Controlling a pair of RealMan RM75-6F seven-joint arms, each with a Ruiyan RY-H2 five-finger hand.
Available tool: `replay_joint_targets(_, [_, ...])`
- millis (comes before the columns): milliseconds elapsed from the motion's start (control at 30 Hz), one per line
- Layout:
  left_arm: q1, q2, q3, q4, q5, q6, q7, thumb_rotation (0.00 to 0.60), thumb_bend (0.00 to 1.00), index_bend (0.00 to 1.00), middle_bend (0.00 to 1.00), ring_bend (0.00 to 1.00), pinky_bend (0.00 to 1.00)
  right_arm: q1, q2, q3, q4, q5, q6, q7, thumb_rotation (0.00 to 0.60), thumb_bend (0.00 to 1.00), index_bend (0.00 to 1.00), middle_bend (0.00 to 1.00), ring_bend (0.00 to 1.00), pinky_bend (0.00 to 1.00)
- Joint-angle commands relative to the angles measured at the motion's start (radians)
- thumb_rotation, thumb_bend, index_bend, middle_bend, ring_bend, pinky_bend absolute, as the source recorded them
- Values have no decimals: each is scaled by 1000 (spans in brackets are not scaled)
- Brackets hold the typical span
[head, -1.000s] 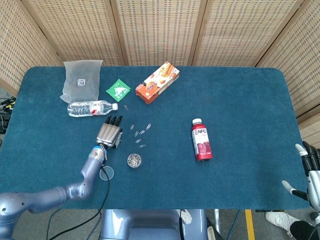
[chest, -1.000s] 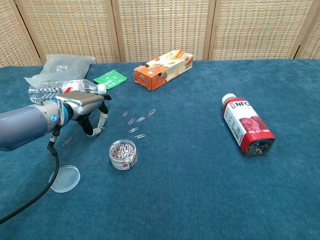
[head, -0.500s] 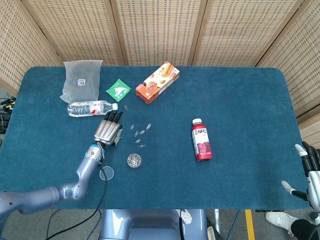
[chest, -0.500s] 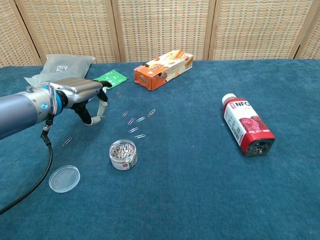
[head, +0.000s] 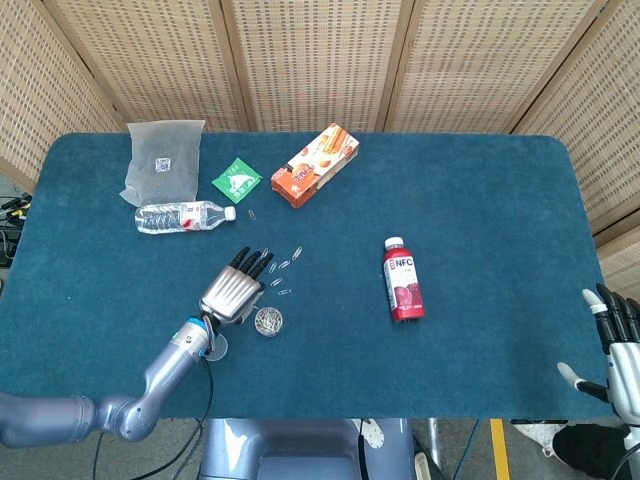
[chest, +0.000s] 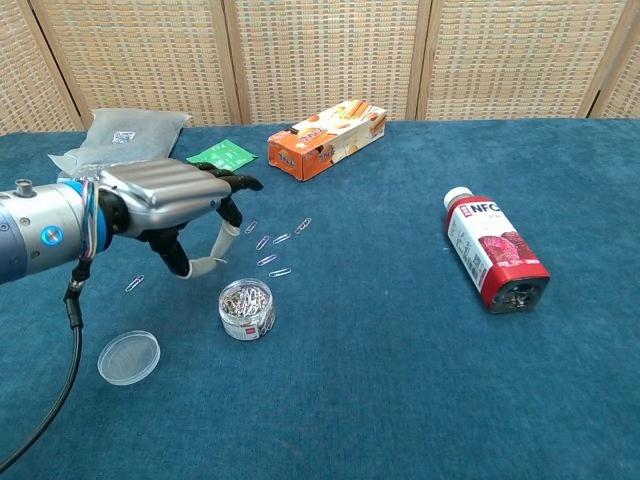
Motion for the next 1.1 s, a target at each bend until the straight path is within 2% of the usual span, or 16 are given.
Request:
replay_joint_targets(33, [-8, -8, 8, -9, -12, 6, 20, 600, 438, 726, 0, 0, 0, -1, 1, 0, 0, 1, 1, 1, 600, 0, 0, 0, 0, 0])
replay_joint_targets(267, [-18, -19, 15, -16, -42, 11, 51, 600, 438, 724, 0, 0, 0, -2, 4, 2, 2, 4, 3, 11, 600, 0, 0, 0, 0, 0])
replay_joint_targets(333, [-21, -19, 15, -21, -44, 9, 47, 600, 437, 668, 0, 0, 0, -2, 6, 2, 2, 4, 3, 15, 600, 0, 0, 0, 0, 0])
replay_joint_targets(367, [-21, -19, 16, -22, -44, 7, 44, 600, 415, 588, 0, 0, 0, -2, 6, 3, 2, 5, 4, 16, 600, 0, 0, 0, 0, 0])
replay_joint_targets(433, [-23, -18, 19, -23, -44, 3, 41, 600, 310, 383, 0, 0, 0, -3, 7, 2, 3, 4, 5, 18, 600, 0, 0, 0, 0, 0])
replay_joint_targets(500, [-23, -18, 20, -24, -49, 3, 39, 600, 174, 120, 0, 0, 0, -3, 7, 2, 2, 2, 6, 18, 600, 0, 0, 0, 0, 0])
replay_joint_targets(567, [-20, -17, 16, -34, -59, 3, 25, 600, 131, 12, 0, 0, 0, -4, 8, 1, 2, 0, 7, 17, 600, 0, 0, 0, 0, 0])
replay_joint_targets(700, [-10, 6, -5, -61, -22, 12, -48, 600, 85, 0, 0, 0, 0, -4, 7, 1, 2, -1, 9, 17, 600, 0, 0, 0, 0, 0])
replay_joint_targets(833, [23, 73, -23, -100, 57, 46, -146, 600, 69, 0, 0, 0, 0, -4, 6, 0, 2, -4, 9, 15, 600, 0, 0, 0, 0, 0])
replay_joint_targets(1000, [98, 183, -35, -136, 113, 153, -228, 600, 57, 0, 0, 0, 0, -4, 5, -2, 0, -10, 11, 10, 600, 0, 0, 0, 0, 0])
replay_joint_targets(1100, [170, 251, -22, -144, 125, 246, -250, 600, 48, 0, 0, 0, 0, -6, 4, -5, -4, -14, 13, 7, 600, 0, 0, 0, 0, 0])
